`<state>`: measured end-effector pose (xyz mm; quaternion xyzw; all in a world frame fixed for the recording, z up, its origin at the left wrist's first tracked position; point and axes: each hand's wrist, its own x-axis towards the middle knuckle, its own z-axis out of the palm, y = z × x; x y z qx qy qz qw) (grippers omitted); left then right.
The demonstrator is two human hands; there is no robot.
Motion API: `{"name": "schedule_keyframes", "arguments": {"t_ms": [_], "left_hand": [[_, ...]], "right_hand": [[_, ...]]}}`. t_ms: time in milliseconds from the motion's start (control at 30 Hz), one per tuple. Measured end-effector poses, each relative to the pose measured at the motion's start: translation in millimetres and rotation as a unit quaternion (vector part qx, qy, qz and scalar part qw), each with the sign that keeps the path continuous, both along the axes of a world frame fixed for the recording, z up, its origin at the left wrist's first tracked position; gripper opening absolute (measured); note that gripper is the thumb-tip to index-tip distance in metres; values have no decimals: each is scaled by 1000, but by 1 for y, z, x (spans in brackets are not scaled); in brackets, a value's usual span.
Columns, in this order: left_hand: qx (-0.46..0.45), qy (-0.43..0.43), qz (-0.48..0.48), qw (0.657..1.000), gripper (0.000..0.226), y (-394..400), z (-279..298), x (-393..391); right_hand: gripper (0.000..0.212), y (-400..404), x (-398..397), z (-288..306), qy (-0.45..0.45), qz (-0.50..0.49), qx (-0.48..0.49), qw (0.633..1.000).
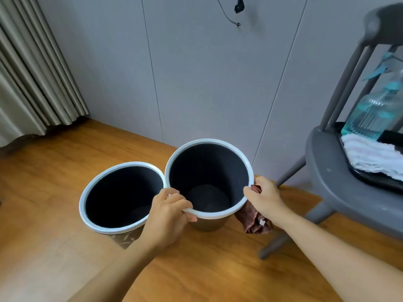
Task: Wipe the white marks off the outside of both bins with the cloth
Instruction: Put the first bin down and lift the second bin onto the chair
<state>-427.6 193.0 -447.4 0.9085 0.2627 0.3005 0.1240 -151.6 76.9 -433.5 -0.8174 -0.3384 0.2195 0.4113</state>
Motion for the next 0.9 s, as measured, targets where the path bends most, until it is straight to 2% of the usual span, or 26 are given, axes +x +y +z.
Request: {"name": "schedule_keyframes", "arguments": {"t_ms": [133, 300, 467, 733, 833, 867, 900], "left_hand": [[-68, 0, -5, 998, 16, 9, -26, 4], [-103, 24, 1, 994, 15, 21, -44, 10], [-113, 64, -2, 992, 13, 30, -54, 15], [-141, 57, 10, 988, 15, 44, -59, 30], [-148, 85, 0, 985, 19, 49, -58, 38], [-143, 100, -3, 985, 24, 49, -56, 40], [-138, 112, -2, 984, 30, 48, -55, 41]], "right_hand": [[23, 13, 7, -28, -31, 9, 2, 999], [28, 24, 11, -47, -41, 9, -15, 999], [29, 31, 13, -62, -38, 11, -28, 999], [33, 44, 25, -70, -26, 16, -42, 999], [33, 43, 29, -68, -14, 13, -54, 998], [35, 41, 27, -65, -15, 12, -58, 998], [47, 38, 25, -62, -27, 5, -65, 997]]}}
